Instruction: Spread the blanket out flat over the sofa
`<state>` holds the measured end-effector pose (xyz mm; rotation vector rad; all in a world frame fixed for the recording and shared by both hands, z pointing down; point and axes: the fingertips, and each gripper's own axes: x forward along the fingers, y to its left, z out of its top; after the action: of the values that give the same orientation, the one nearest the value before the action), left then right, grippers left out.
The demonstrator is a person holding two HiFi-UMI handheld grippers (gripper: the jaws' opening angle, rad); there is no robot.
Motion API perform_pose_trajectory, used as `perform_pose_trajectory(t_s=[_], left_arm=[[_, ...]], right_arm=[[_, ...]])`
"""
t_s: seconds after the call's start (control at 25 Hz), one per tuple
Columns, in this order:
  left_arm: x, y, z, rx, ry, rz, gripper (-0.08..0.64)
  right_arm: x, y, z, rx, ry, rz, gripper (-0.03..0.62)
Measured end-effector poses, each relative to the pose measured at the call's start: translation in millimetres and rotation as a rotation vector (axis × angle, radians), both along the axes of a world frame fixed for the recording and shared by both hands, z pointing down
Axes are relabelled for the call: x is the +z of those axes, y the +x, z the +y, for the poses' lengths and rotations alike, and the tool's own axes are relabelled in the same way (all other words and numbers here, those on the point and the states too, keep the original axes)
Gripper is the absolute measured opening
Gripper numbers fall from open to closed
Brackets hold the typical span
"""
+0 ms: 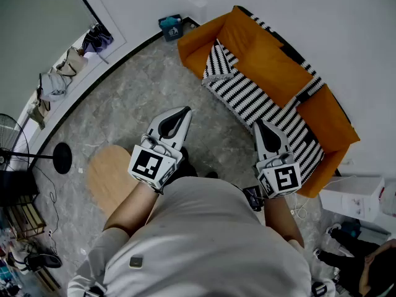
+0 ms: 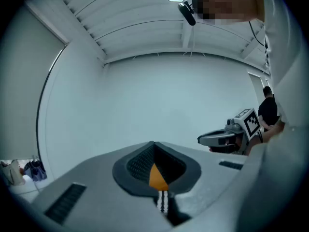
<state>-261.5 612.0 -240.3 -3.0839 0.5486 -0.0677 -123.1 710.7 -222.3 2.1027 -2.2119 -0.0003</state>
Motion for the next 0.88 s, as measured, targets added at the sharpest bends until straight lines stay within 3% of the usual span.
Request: perform_pose_trajectory(t_s=[0.4, 0.88], left_arm=[[12.4, -8.8, -52.2, 0.000, -0.028, -0.005, 0.006], [14.9, -31.5, -176.9, 0.078, -0.040, -0.010, 0.006]], right_arm=[[5.7, -7.8, -46.0, 0.005, -0.008, 0.000, 0.026], [5.3, -25.7, -168.2, 0.081, -0.030, 0.013, 0.028]])
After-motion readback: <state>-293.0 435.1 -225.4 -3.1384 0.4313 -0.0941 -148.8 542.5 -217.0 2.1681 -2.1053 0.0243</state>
